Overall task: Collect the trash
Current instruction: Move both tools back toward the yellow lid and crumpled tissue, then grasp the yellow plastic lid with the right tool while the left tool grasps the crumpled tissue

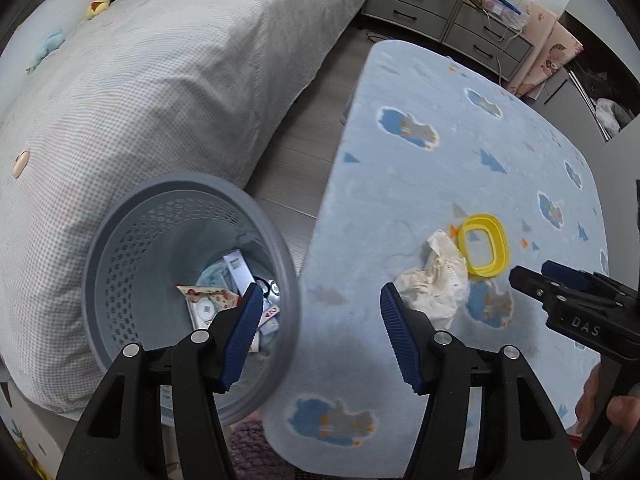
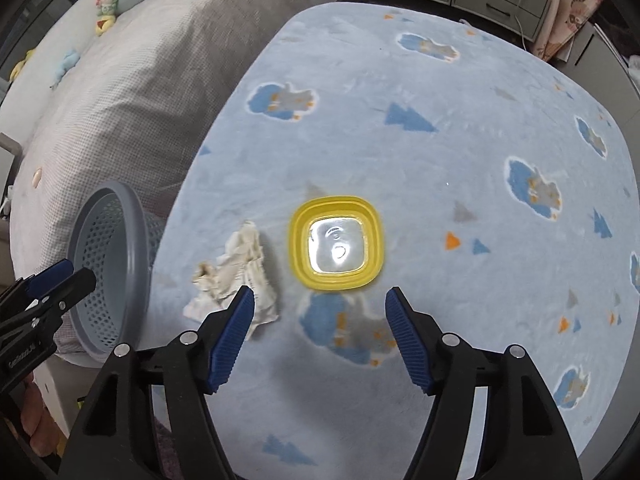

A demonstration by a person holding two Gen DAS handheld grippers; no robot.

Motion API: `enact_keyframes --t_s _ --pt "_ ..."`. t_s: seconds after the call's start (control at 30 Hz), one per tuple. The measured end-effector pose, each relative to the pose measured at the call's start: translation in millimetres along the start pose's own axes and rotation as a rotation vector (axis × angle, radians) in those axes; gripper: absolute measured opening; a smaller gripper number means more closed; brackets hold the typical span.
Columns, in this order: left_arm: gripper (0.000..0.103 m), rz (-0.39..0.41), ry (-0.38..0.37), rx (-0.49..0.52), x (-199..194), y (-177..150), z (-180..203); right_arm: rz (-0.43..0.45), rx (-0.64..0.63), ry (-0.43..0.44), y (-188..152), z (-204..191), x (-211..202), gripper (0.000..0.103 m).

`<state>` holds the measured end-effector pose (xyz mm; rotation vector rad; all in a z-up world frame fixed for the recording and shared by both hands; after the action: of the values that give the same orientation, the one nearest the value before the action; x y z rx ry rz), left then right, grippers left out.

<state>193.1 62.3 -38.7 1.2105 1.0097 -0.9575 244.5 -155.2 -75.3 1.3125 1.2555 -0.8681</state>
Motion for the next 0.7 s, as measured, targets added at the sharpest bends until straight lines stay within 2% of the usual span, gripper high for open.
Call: enact_keyframes --t_s 0.4,0.7 --pt "0.061 -0.028 0.018 0.045 20.8 -4.8 28.5 -0.013 -0.012 0.020 11.5 7.5 44.2 0.081" --pt "0.061 -0.046 0.018 0.051 32.1 -3.9 32.7 -0.033 -0.012 -0.026 17.0 9.1 67.4 0.082"
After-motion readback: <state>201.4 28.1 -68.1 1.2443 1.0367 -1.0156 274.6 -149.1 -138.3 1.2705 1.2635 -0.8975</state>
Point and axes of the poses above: each gripper's, at about its wrist camera, not at the fingertips, and x roughly the way its jaws point, z to its right, y to its top, the point moved 4 cm from there along x, roughly the way its jaws point, and after that the axes turned 1 degree about -z, right-handed, at the moved point
